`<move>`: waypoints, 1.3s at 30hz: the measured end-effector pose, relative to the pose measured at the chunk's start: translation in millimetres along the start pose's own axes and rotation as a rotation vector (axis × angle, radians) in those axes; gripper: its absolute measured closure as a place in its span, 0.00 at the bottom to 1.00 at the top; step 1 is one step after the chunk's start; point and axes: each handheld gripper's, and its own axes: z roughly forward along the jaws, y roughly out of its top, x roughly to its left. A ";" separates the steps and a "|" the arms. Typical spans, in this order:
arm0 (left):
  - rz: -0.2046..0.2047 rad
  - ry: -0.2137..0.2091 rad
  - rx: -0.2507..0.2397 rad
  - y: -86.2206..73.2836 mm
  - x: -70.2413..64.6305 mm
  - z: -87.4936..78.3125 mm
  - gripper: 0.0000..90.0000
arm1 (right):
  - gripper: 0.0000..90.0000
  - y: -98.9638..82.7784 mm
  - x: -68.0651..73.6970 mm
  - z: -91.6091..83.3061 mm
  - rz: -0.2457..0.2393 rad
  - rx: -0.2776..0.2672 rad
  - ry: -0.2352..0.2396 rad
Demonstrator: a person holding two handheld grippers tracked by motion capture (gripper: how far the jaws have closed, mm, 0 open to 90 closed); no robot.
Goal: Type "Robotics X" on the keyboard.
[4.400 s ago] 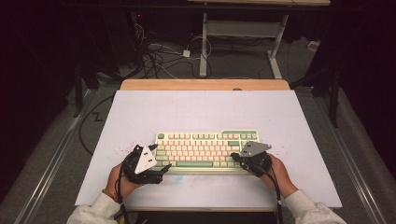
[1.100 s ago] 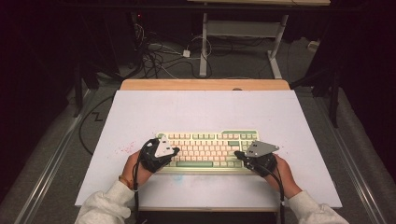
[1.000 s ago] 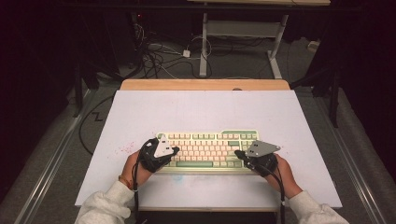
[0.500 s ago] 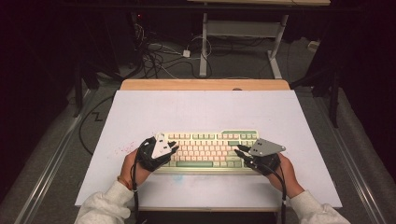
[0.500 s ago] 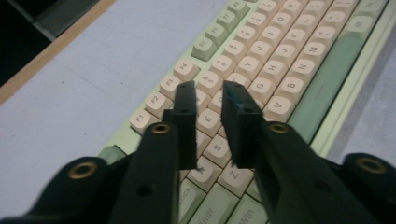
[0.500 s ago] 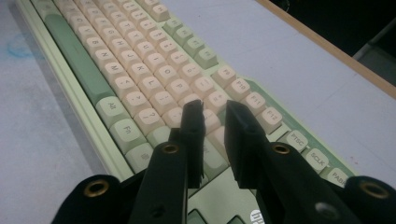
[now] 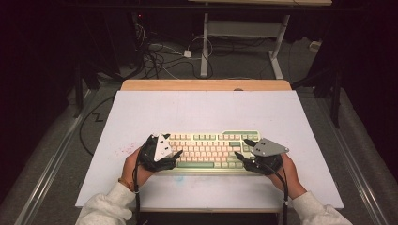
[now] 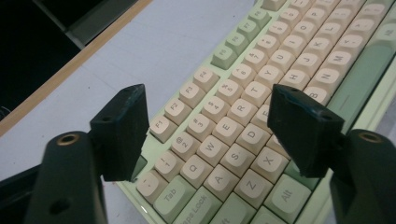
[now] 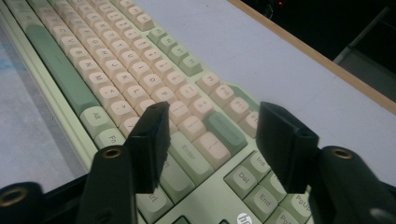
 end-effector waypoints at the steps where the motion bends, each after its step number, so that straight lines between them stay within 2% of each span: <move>1: 0.001 0.002 -0.003 0.0 -0.2 0.0 0.27 | 0.40 0.0 0.2 0.3 0.000 0.000 -0.007; 8: -0.007 -0.010 -0.016 -0.2 -0.9 0.7 0.16 | 0.22 0.8 0.5 0.1 0.022 -0.024 -0.043; 11: -0.003 -0.012 -0.023 0.2 -1.8 0.4 0.16 | 0.18 0.9 -0.3 0.0 0.029 -0.029 -0.055; 20: 0.027 -0.016 -0.043 2.2 -4.5 -1.6 0.16 | 0.18 2.2 -2.3 -2.3 0.033 -0.032 -0.064; 37: 0.047 0.002 -0.075 2.0 -3.4 -13.3 0.16 | 0.18 2.6 -2.1 -17.3 0.006 -0.039 -0.080; 39: 0.046 0.004 -0.078 1.5 -3.4 -14.5 0.16 | 0.18 2.6 -1.8 -19.0 0.003 -0.032 -0.106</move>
